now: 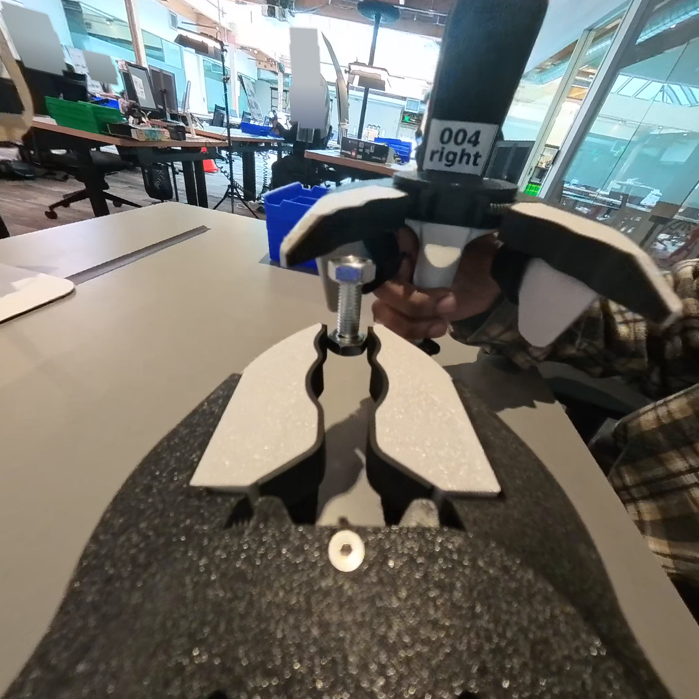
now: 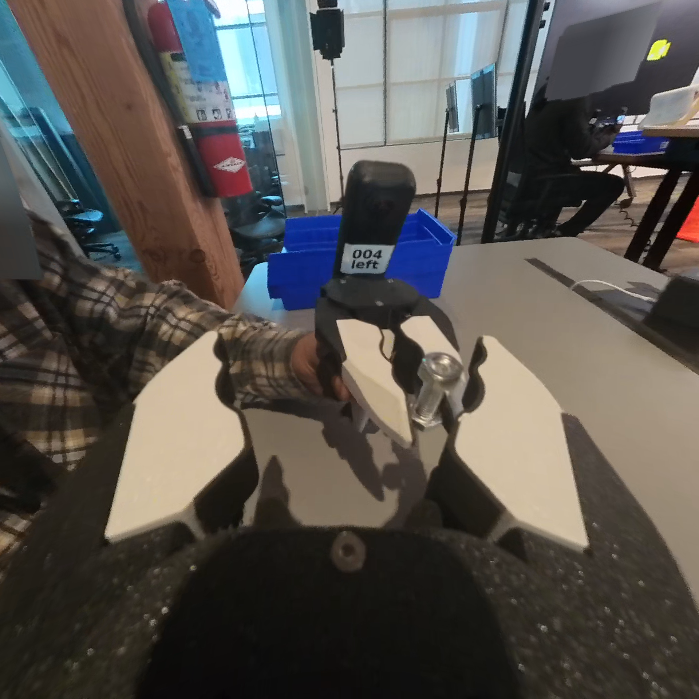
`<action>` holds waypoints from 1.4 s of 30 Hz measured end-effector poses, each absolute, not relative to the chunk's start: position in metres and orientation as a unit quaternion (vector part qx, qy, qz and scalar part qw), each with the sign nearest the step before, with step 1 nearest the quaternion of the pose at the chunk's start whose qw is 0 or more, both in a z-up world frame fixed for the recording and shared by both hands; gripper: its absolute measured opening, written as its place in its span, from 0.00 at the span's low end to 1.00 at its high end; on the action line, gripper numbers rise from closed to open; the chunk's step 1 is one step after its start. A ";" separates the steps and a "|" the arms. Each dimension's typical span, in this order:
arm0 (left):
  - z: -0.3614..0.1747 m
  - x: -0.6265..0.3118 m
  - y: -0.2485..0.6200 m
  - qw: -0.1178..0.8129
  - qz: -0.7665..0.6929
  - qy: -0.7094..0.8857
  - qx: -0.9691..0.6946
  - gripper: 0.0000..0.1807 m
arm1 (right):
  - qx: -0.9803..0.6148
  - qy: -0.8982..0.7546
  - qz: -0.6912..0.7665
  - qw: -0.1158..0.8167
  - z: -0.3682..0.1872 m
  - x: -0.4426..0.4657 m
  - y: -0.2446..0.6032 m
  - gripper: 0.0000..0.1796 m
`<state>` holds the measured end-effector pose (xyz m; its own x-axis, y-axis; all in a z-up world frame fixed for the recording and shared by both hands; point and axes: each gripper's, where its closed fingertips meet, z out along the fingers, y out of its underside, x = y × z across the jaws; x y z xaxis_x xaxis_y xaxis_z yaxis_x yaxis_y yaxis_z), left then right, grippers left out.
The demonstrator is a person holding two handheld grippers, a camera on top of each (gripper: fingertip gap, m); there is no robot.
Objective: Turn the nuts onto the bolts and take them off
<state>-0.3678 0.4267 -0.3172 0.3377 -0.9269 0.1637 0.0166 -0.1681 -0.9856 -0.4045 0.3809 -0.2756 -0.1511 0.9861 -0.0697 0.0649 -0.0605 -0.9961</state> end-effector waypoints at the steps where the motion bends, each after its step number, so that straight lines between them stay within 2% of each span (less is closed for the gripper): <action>1: -0.319 -0.367 0.427 0.530 -0.443 0.366 -0.624 0.11 | -0.492 -0.538 0.538 0.423 -0.278 -0.407 0.378 0.68; 3: -0.320 -0.369 0.428 0.530 -0.441 0.363 -0.627 0.11 | -0.497 -0.539 0.530 0.425 -0.283 -0.404 0.375 0.71; 6: -0.317 -0.374 0.430 0.535 -0.441 0.357 -0.626 0.11 | -0.502 -0.523 0.527 0.443 -0.288 -0.389 0.372 0.68; 11: -0.318 -0.369 0.427 0.530 -0.447 0.363 -0.622 0.11 | -0.500 -0.501 0.539 0.457 -0.277 -0.401 0.384 0.71; 14: -0.317 -0.367 0.425 0.531 -0.443 0.367 -0.622 0.11 | -0.493 -0.508 0.556 0.436 -0.282 -0.412 0.375 0.71; 16: -0.316 -0.370 0.426 0.534 -0.441 0.363 -0.623 0.11 | -0.498 -0.504 0.552 0.439 -0.287 -0.410 0.368 0.74; 20: -0.316 -0.372 0.428 0.534 -0.442 0.359 -0.624 0.11 | -0.501 -0.489 0.537 0.471 -0.285 -0.395 0.367 0.71; 24: -0.317 -0.366 0.425 0.531 -0.443 0.367 -0.623 0.11 | -0.492 -0.476 0.546 0.483 -0.269 -0.406 0.380 0.72; 29: -0.314 -0.370 0.426 0.537 -0.441 0.360 -0.622 0.11 | -0.499 -0.480 0.542 0.477 -0.281 -0.407 0.363 0.76; 32: -0.313 -0.370 0.427 0.538 -0.444 0.358 -0.621 0.11 | -0.499 -0.469 0.533 0.497 -0.278 -0.395 0.361 0.71; 36: -0.314 -0.366 0.424 0.534 -0.444 0.364 -0.621 0.11 | -0.494 -0.466 0.526 0.513 -0.266 -0.408 0.375 0.73; 42: -0.314 -0.367 0.424 0.536 -0.440 0.363 -0.622 0.11 | -0.501 -0.470 0.513 0.514 -0.278 -0.403 0.360 0.75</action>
<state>-0.3670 0.4241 -0.3135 0.3489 -0.9237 0.1579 0.0205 -0.1610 -0.9867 -0.4034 0.3598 -0.2777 0.0305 0.9991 -0.0309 -0.0560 -0.0292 -0.9980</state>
